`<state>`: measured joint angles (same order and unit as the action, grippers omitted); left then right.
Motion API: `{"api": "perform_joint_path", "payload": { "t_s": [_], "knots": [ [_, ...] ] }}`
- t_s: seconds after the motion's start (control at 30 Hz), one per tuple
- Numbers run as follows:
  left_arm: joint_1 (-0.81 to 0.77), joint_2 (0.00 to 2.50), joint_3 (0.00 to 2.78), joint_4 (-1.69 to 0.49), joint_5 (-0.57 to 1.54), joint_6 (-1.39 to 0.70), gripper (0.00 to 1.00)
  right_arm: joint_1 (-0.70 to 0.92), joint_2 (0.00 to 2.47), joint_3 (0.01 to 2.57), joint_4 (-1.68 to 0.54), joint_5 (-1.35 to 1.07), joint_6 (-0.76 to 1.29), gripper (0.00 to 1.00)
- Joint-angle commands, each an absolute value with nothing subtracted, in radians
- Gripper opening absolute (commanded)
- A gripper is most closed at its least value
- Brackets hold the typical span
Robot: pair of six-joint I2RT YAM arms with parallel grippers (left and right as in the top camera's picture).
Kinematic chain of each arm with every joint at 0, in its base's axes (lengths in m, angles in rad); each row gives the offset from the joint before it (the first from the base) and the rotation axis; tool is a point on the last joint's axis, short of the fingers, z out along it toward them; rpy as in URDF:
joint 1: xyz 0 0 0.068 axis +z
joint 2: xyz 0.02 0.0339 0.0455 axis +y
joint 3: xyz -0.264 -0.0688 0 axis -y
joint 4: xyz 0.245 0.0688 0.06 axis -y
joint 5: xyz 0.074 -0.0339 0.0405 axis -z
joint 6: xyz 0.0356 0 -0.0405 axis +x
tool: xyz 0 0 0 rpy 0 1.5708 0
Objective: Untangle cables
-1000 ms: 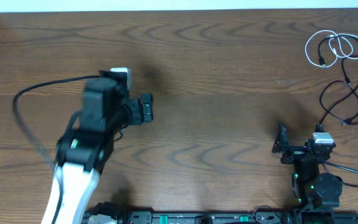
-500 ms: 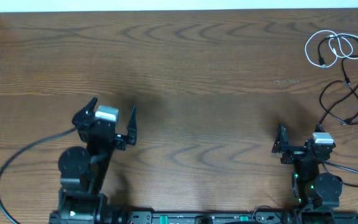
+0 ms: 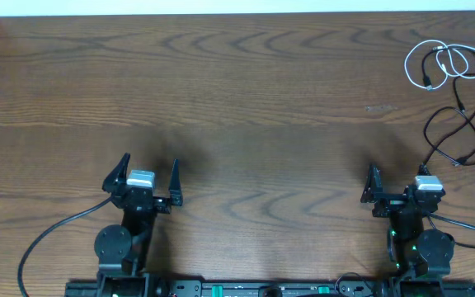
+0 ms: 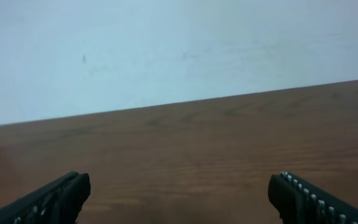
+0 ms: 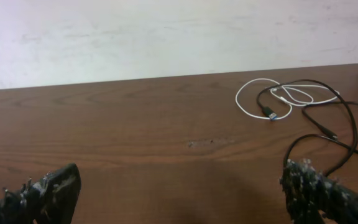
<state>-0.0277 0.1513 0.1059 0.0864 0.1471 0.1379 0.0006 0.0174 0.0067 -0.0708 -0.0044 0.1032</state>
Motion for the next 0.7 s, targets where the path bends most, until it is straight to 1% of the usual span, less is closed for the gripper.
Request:
{"api": "perform_joint_path", "payload": {
  "t_s": [0.0, 0.17, 0.3, 0.67],
  "knots": [
    [-0.023, 0.104, 0.060, 0.091, 0.100, 0.099, 0.97, 0.014, 0.011, 0.006, -0.075, -0.010, 0.118, 0.99],
    [-0.023, 0.068, 0.003, 0.076, 0.089, 0.091, 0.97, 0.014, 0.011, 0.006, -0.075, -0.010, 0.118, 0.99],
    [-0.023, 0.033, 0.004, -0.075, 0.065, 0.091, 0.97, 0.014, 0.011, 0.006, -0.075, -0.010, 0.118, 0.99],
    [-0.023, 0.011, 0.004, -0.067, 0.051, 0.088, 0.97, 0.014, 0.011, 0.006, -0.075, -0.010, 0.118, 0.99]
  ]
}}
